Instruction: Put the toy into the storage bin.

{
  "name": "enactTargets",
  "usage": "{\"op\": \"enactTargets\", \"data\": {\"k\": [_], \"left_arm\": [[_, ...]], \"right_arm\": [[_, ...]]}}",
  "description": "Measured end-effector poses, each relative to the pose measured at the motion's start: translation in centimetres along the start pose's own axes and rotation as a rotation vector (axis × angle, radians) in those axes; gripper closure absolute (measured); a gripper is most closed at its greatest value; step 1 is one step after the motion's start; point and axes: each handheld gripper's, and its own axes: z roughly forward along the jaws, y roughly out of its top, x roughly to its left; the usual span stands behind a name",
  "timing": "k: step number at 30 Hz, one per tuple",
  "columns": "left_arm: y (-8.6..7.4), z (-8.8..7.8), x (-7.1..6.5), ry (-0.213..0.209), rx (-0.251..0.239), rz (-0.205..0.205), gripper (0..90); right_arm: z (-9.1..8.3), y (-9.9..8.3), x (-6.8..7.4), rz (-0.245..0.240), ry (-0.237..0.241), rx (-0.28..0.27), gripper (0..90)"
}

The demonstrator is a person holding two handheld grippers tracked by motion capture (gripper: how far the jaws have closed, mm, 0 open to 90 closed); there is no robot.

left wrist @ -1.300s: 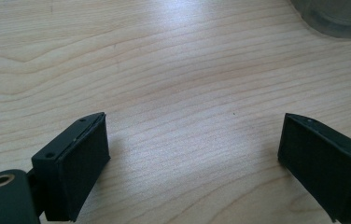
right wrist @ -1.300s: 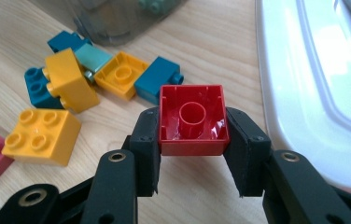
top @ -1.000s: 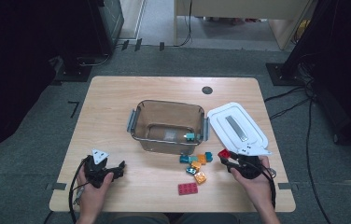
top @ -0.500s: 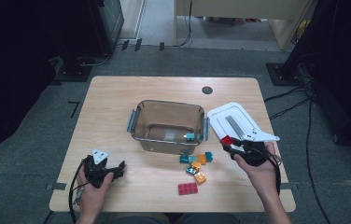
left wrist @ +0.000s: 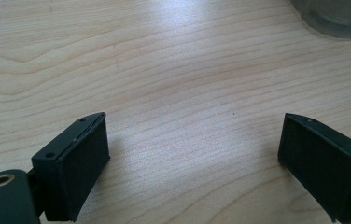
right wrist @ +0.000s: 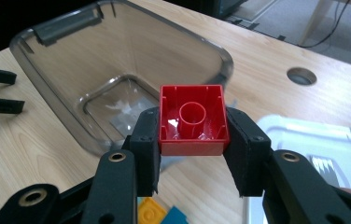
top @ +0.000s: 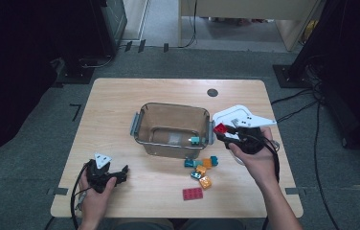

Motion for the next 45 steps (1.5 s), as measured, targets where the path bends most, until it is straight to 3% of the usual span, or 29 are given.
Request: {"op": "enactTargets", "data": {"k": [6,15,25,30,34,38,45], "left_arm": [[0.0,0.0,0.0,0.0,0.001,0.0,8.3],[0.0,0.0,0.0,0.0,0.0,0.0,8.3],[0.0,0.0,0.0,0.0,0.0,0.0,8.3],[0.0,0.0,0.0,-0.001,0.0,0.0,8.3],[0.0,0.0,0.0,-0.001,0.002,0.003,8.3],[0.0,0.0,0.0,-0.001,0.002,0.001,8.4],[0.0,0.0,0.0,-0.002,0.002,0.001,8.3]], "right_arm": [[2.1,1.7,1.0,-0.037,0.029,0.026,60.0],[5.0,2.7,2.3,-0.069,0.075,0.072,60.0],[7.5,3.6,2.9,-0.091,0.098,0.131,60.0],[8.9,4.2,3.1,-0.103,0.104,0.184,60.0],[10.3,4.7,3.5,-0.118,0.101,0.271,60.0],[10.9,4.7,3.4,-0.106,0.094,0.313,60.0],[11.5,4.5,3.4,-0.13,0.092,0.378,59.9]]}}
